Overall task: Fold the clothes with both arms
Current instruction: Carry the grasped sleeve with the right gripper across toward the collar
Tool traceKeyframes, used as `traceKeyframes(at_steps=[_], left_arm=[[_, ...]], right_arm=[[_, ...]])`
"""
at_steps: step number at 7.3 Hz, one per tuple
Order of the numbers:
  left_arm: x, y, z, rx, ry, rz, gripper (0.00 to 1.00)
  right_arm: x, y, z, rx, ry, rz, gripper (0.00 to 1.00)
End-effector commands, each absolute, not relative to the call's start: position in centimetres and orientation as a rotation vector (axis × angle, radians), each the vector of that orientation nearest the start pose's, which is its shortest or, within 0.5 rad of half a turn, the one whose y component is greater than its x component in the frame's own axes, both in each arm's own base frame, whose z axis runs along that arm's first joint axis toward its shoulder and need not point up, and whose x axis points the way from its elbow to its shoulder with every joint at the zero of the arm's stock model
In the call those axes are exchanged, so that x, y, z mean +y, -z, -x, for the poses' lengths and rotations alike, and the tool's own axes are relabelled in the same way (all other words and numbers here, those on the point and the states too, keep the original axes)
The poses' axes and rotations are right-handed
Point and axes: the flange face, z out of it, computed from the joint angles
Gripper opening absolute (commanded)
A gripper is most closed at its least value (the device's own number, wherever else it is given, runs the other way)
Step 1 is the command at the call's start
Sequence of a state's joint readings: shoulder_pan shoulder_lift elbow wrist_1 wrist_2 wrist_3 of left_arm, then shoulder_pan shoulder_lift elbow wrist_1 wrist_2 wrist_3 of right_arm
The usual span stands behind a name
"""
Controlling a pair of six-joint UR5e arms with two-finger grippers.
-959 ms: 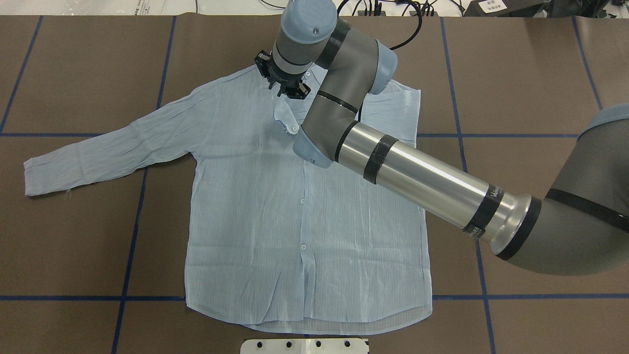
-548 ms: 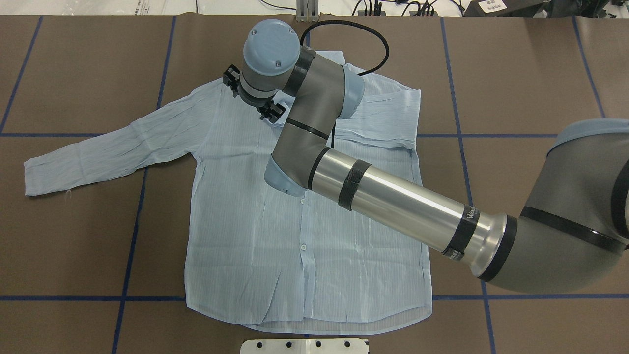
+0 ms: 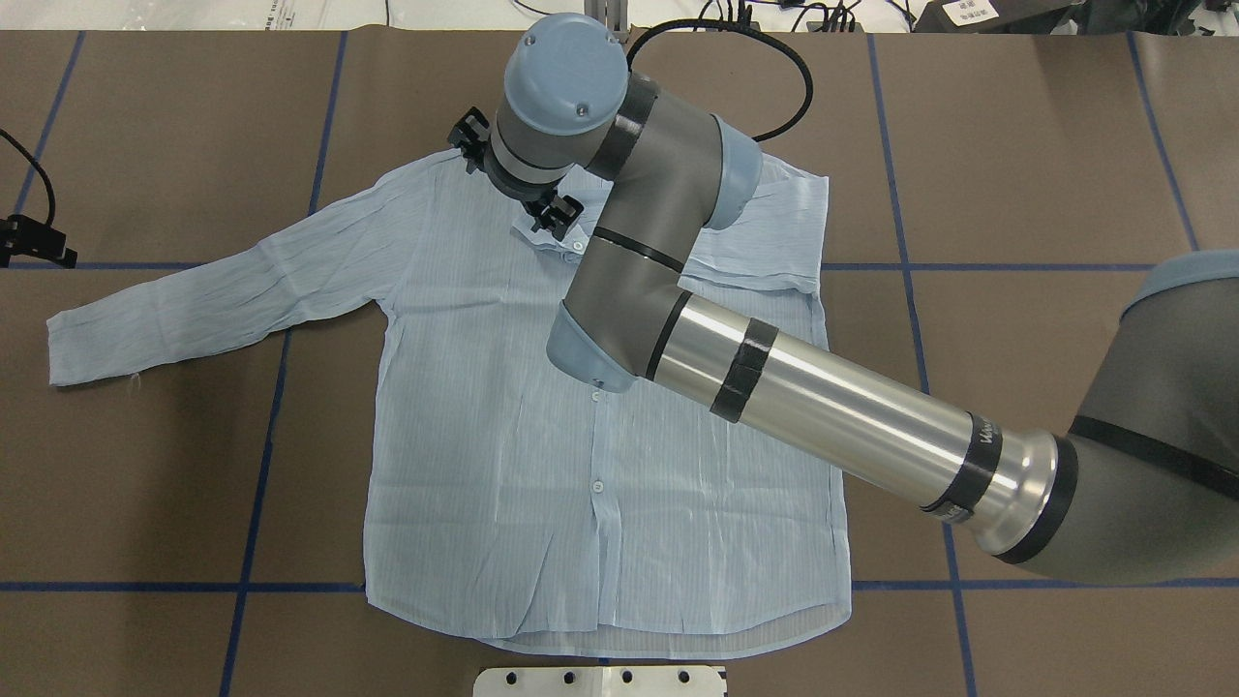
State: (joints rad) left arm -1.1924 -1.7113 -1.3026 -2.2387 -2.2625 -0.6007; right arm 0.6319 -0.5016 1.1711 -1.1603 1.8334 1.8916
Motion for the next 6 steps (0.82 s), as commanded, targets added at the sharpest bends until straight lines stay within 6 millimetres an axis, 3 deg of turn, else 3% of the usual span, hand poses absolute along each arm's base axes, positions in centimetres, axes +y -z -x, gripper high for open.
traceKeyframes(at_steps=[1, 3, 4, 6], left_arm=[[-55.0, -67.0, -16.6, 0.836, 0.036, -0.097, 0.85], [-54.4, -67.2, -17.9, 0.836, 0.016, -0.084, 0.82], [-54.2, -67.0, -18.1, 0.857, 0.017, -0.064, 0.74], [-53.7, -66.9, -19.5, 0.867, 0.004, -0.044, 0.69]], right_arm=[[-56.8, -10.5, 56.4, -1.121, -0.697, 0.057, 1.00], [-57.1, -10.8, 56.2, -1.115, -0.694, 0.051, 1.00], [-57.1, -10.9, 56.1, -1.114, -0.696, 0.050, 1.00], [-57.8, -11.7, 55.4, -1.109, -0.705, 0.048, 1.00]])
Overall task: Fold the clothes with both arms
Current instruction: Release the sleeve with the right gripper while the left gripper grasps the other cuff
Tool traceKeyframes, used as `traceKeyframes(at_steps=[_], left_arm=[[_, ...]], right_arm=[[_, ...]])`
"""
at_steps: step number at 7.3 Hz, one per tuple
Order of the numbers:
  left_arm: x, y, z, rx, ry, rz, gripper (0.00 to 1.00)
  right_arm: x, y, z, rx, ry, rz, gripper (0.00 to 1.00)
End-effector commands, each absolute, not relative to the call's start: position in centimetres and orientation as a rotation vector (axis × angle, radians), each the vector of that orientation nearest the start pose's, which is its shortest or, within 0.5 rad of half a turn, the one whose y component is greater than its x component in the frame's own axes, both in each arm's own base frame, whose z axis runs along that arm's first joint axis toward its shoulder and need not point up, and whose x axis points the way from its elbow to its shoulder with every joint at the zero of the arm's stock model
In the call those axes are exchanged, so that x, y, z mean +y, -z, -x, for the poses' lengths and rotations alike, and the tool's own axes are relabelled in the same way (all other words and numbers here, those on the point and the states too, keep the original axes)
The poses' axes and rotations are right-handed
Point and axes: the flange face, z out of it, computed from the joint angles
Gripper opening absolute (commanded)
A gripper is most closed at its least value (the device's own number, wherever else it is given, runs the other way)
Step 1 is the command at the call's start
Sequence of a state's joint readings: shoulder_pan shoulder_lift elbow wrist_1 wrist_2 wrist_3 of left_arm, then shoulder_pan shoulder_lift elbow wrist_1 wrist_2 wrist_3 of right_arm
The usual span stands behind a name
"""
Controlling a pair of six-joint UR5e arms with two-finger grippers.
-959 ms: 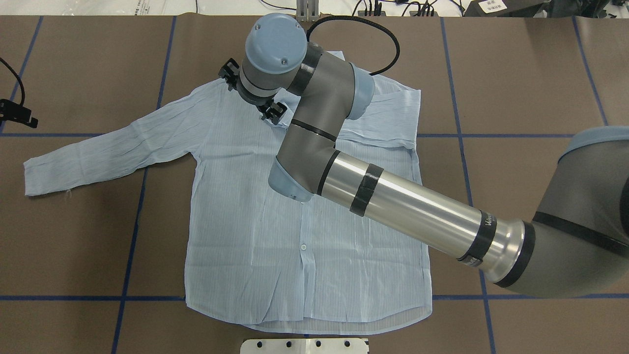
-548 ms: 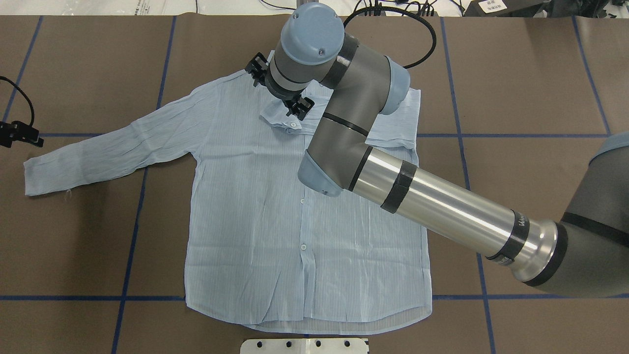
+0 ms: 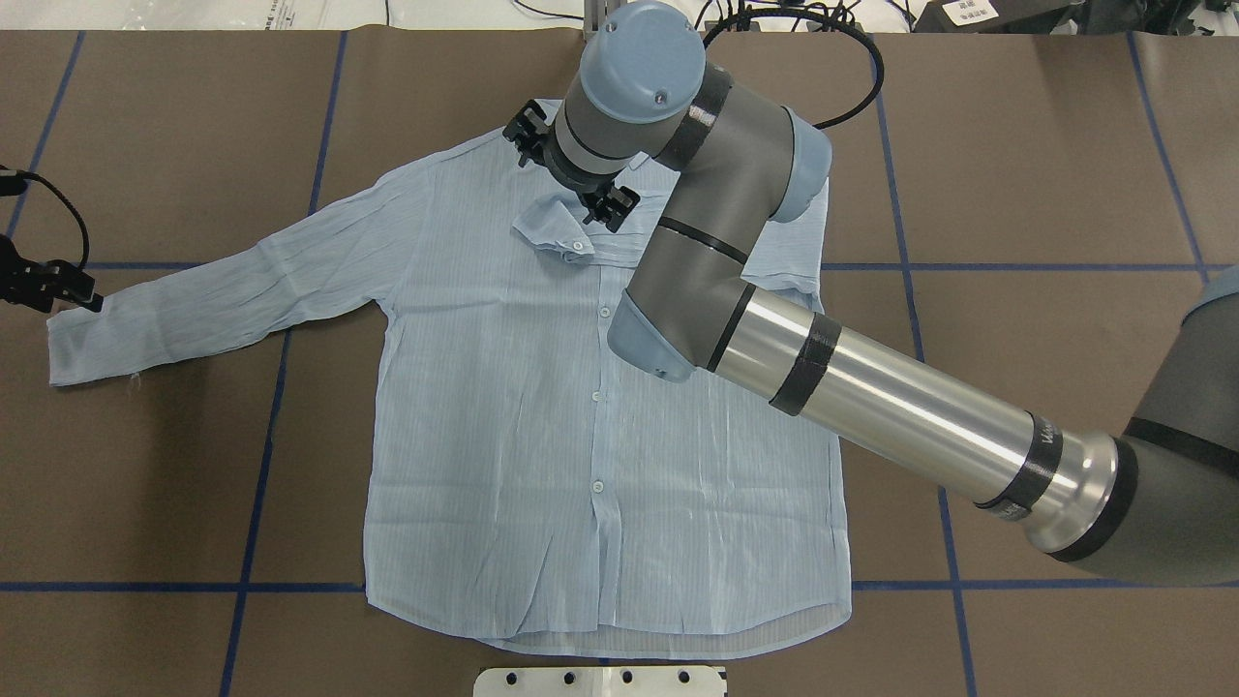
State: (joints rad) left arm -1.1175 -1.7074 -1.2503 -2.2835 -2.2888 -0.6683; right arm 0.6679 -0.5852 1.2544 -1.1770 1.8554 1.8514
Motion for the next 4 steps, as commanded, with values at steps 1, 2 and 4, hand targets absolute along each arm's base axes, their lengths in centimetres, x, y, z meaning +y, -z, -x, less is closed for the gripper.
traceKeyframes(at_steps=[1, 2, 4], left_arm=[[-53.5, -66.8, -19.4, 0.868, 0.003, -0.046, 0.49], [-52.7, -67.6, -19.0, 0.859, 0.009, -0.037, 0.07], [-52.7, -64.1, -18.8, 0.887, 0.003, -0.074, 0.00]], right_arm=[[-57.9, -11.7, 55.3, -1.111, -0.706, 0.047, 1.00], [-57.9, -11.4, 55.3, -1.114, -0.706, 0.047, 1.00], [-57.9, -11.5, 55.3, -1.114, -0.707, 0.046, 1.00]])
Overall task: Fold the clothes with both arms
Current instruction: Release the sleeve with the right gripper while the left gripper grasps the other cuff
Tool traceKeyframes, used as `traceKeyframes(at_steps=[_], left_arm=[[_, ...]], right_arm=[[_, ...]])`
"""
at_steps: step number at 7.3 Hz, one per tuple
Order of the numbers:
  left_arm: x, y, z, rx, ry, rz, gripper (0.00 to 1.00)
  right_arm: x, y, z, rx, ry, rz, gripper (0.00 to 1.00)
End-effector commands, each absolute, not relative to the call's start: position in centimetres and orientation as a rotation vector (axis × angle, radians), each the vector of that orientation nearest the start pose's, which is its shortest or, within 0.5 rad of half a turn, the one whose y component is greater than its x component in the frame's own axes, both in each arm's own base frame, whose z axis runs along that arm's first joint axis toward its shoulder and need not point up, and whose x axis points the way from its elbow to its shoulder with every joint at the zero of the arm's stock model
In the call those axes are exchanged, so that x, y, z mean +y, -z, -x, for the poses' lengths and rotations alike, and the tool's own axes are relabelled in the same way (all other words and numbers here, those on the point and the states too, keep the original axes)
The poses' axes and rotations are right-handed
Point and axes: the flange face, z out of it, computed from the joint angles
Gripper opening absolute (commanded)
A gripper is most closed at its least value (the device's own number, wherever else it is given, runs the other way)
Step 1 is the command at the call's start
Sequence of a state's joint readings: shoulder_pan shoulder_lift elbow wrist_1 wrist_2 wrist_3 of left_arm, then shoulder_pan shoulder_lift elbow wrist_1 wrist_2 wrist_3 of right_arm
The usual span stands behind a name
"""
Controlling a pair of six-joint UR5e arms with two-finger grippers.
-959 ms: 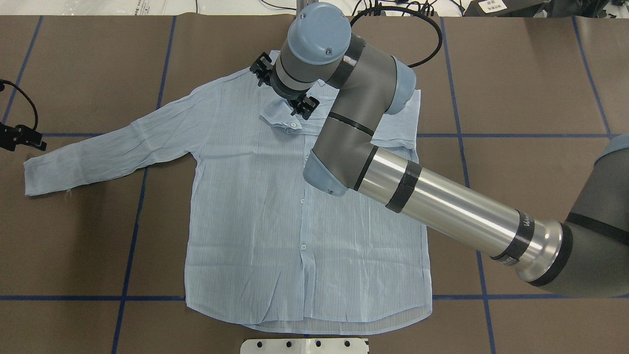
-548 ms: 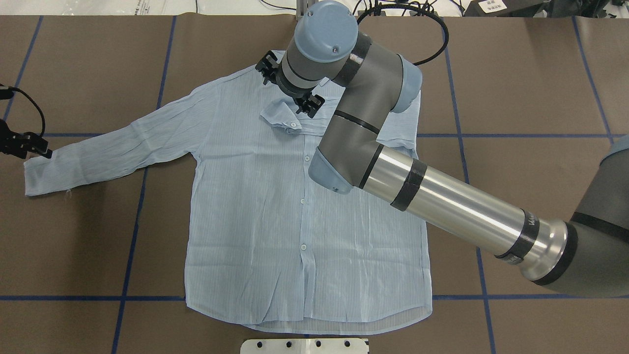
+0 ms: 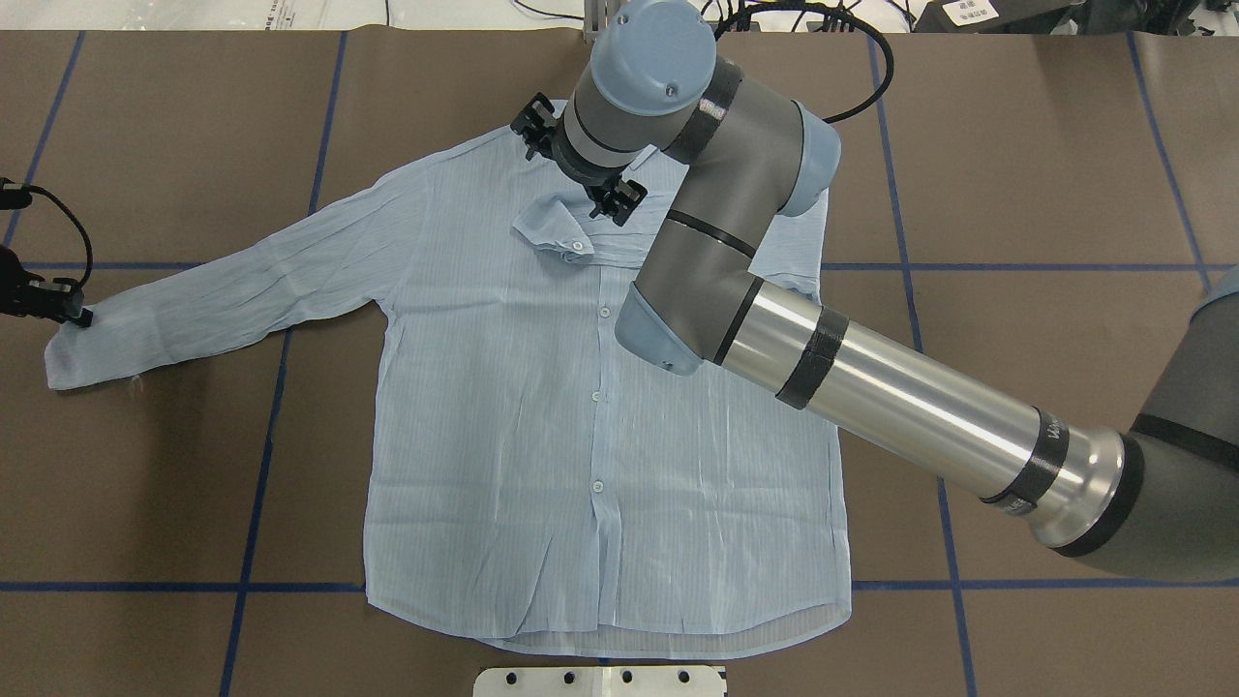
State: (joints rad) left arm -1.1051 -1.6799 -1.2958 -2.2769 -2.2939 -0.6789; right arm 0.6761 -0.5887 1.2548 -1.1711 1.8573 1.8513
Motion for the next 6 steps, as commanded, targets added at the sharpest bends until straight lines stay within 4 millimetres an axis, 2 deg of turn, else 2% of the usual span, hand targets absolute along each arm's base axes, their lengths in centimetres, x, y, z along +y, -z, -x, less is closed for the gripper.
traceKeyframes(at_steps=[1, 2, 3, 4, 5, 6], left_arm=[[-52.5, -62.5, -19.1, 0.915, 0.019, -0.049, 0.00], [-52.7, -59.0, -19.3, 0.962, 0.048, -0.056, 0.00], [-53.2, -55.4, -20.2, 1.007, 0.105, -0.042, 0.00], [-55.1, -50.0, -21.7, 1.074, 0.140, -0.041, 0.00], [-56.8, -44.2, -25.4, 1.130, 0.164, -0.026, 0.00], [-57.3, -39.3, -30.1, 1.171, 0.185, 0.014, 0.00]], right_arm=[[-57.9, -11.5, 55.3, -1.114, -0.706, 0.047, 1.00], [-58.1, -12.2, 54.9, -1.107, -0.712, 0.050, 1.00], [-58.0, -14.8, 52.5, -1.108, -0.708, 0.072, 1.00], [-58.1, -17.7, 48.3, -1.114, -0.652, 0.061, 1.00], [-58.6, -21.5, 44.3, -1.099, -0.604, 0.059, 1.00], [-59.4, -24.4, 41.4, -1.080, -0.576, 0.054, 1.00]])
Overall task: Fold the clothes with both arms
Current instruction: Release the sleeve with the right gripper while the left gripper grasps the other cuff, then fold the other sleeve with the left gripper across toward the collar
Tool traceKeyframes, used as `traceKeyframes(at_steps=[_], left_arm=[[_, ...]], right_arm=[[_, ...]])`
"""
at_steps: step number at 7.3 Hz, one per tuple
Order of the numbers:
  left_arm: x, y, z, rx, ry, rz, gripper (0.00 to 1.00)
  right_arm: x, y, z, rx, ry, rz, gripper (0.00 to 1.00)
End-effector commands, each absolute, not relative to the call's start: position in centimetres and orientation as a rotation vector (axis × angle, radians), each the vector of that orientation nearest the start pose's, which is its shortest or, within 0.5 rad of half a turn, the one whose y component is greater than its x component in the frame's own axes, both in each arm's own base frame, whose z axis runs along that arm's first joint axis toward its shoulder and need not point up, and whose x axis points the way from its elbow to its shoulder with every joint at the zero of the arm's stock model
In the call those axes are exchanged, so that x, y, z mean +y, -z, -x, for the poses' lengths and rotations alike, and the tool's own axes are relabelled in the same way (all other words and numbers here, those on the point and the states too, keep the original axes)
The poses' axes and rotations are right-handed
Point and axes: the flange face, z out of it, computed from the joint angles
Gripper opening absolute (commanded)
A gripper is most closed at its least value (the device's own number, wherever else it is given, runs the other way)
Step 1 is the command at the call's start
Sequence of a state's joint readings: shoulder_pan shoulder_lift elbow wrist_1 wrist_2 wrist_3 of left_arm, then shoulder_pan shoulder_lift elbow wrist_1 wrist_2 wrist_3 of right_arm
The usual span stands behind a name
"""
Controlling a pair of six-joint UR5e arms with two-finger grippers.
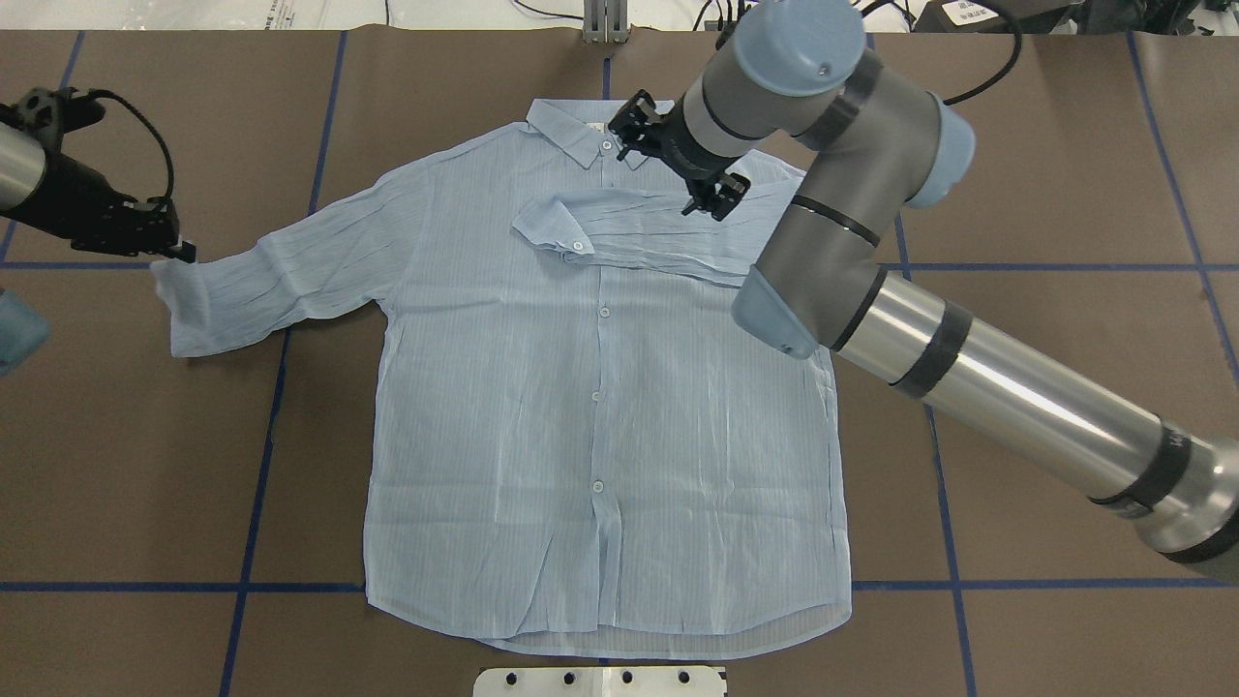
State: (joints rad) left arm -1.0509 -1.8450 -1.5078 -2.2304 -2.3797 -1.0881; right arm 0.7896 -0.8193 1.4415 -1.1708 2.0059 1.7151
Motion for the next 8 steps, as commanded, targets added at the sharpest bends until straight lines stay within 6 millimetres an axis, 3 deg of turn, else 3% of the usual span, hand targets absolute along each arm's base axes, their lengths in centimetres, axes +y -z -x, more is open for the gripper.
traceKeyframes(at_steps=[1, 4, 5, 6, 7, 8], left_arm=[[-57.7, -33.9, -35.0, 1.206, 0.244, 0.060, 0.00], [-57.7, -19.7, -48.0, 1.279, 0.334, 0.072, 0.00], [-58.8, -14.2, -52.9, 1.291, 0.389, 0.066, 0.00], [-58.4, -11.0, -56.2, 1.308, 0.403, 0.023, 0.06], [-56.2, -11.2, -58.6, 1.351, 0.362, 0.001, 0.83], [-55.8, -11.1, -59.3, 1.367, 0.380, -0.041, 0.99]], right_arm=[[-59.8, -27.4, 38.3, -1.059, -0.573, 0.042, 1.00], [-60.3, -34.4, 32.1, -1.000, -0.532, 0.015, 1.00], [-59.5, -36.1, 31.6, -0.981, -0.507, 0.006, 1.00], [-59.3, -37.3, 30.9, -0.970, -0.480, -0.006, 1.00], [-59.0, -38.5, 31.0, -0.953, -0.482, -0.003, 1.00], [-59.0, -38.5, 31.1, -0.953, -0.481, -0.004, 1.00]])
